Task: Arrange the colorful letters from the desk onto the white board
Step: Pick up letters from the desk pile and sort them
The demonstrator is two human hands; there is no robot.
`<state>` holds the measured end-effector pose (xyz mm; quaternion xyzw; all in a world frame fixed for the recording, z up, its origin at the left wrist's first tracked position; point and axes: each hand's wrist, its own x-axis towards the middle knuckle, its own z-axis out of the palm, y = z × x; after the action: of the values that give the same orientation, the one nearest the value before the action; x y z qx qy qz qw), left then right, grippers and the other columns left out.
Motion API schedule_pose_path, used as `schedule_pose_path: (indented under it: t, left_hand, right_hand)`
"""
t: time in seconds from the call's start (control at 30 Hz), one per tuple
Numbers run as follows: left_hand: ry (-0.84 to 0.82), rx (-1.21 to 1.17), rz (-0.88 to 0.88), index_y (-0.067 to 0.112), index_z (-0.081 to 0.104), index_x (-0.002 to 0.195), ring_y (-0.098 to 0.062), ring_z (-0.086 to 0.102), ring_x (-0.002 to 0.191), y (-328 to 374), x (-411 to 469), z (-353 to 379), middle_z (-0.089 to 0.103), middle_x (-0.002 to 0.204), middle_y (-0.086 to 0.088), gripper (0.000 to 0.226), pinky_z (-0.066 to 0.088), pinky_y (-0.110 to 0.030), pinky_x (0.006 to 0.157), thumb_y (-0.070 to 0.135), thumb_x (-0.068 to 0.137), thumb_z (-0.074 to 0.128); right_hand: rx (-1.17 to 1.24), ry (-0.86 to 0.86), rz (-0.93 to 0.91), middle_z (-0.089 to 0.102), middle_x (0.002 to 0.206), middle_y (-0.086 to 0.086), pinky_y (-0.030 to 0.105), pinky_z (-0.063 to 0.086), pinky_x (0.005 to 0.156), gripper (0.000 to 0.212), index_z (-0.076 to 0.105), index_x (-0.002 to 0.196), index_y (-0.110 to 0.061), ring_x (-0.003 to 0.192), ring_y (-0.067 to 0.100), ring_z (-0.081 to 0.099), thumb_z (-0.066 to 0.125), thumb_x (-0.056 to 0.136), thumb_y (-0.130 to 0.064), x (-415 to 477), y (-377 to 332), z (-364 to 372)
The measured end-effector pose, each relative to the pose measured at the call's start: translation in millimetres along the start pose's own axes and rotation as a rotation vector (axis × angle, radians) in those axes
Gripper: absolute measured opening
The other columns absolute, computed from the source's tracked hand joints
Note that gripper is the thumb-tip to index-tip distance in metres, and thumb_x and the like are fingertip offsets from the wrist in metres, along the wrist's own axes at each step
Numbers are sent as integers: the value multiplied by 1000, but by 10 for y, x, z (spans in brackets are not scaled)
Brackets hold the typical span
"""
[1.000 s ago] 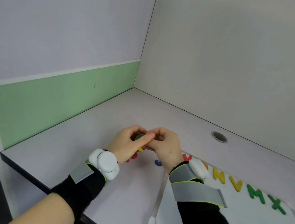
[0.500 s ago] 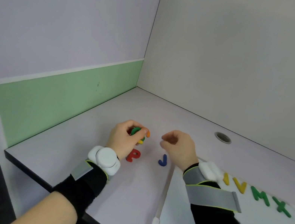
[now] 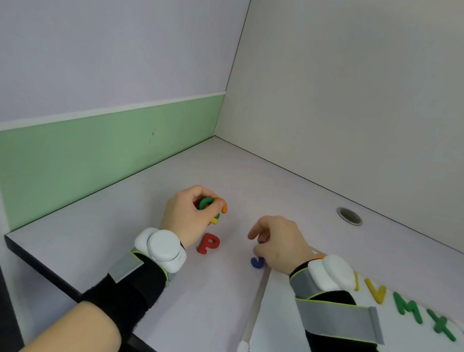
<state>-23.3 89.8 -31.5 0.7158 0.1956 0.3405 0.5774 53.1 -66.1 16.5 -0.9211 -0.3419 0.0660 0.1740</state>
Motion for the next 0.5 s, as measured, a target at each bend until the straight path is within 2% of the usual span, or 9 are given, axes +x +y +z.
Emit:
schedule_pose_path:
  t: [0.07,0.13,0.23,0.3,0.33,0.4,0.43,0.5]
  left_hand:
    - [14,9,-2,21,70,72,-8,64,57,1,3,-4,72,70,4,9,58,-29,62,17,80,68]
    - [16,20,-6,20,70,72,-8,65,57,9,0,-9,72,71,3,8,59,-31,64,18,79,68]
    - [15,32,-6,20,70,72,-9,65,57,6,2,-14,72,71,4,7,60,-35,66,18,79,68]
    - [16,30,-5,21,70,71,-10,65,57,2,7,-21,72,70,4,8,60,-37,67,18,78,68]
    - [16,27,-6,22,70,70,-11,65,57,2,12,-24,72,70,4,9,59,-37,67,18,78,68]
    - [19,21,-6,23,68,69,-11,65,56,-3,20,-28,72,69,4,10,59,-37,66,17,77,69]
    - [19,18,-6,23,68,69,-10,64,56,-3,20,-30,72,69,5,10,58,-37,65,17,77,69]
    - [18,25,-6,23,68,69,-10,65,56,4,23,-27,72,70,5,9,59,-37,66,18,77,69]
  right_hand:
    - [119,43,-29,54,80,-2,25,47,63,31,65,83,-21,75,19,56,52,72,5,-15,-36,31]
    - [217,79,-62,56,77,-2,24,44,66,33,62,79,-21,77,19,57,43,76,5,-34,-122,72]
    - [210,62,-77,62,94,5,22,37,75,36,67,93,-12,91,20,55,35,84,1,-49,-241,160]
    - [188,15,-92,65,103,8,22,35,76,29,66,104,-10,99,22,57,41,90,-11,-40,-295,249]
    - [190,-14,-91,65,100,8,23,36,74,26,64,108,-10,96,22,58,50,89,-22,-42,-315,285]
    - [224,-53,-79,61,87,3,26,39,68,44,62,108,-11,83,18,56,69,76,-41,-64,-349,325]
    - [221,-55,-84,57,81,0,26,40,64,50,63,107,-11,79,17,54,74,70,-43,-74,-359,335]
    - [182,-27,-121,49,71,-8,22,37,59,47,65,103,-11,74,15,50,76,68,-40,-96,-381,339]
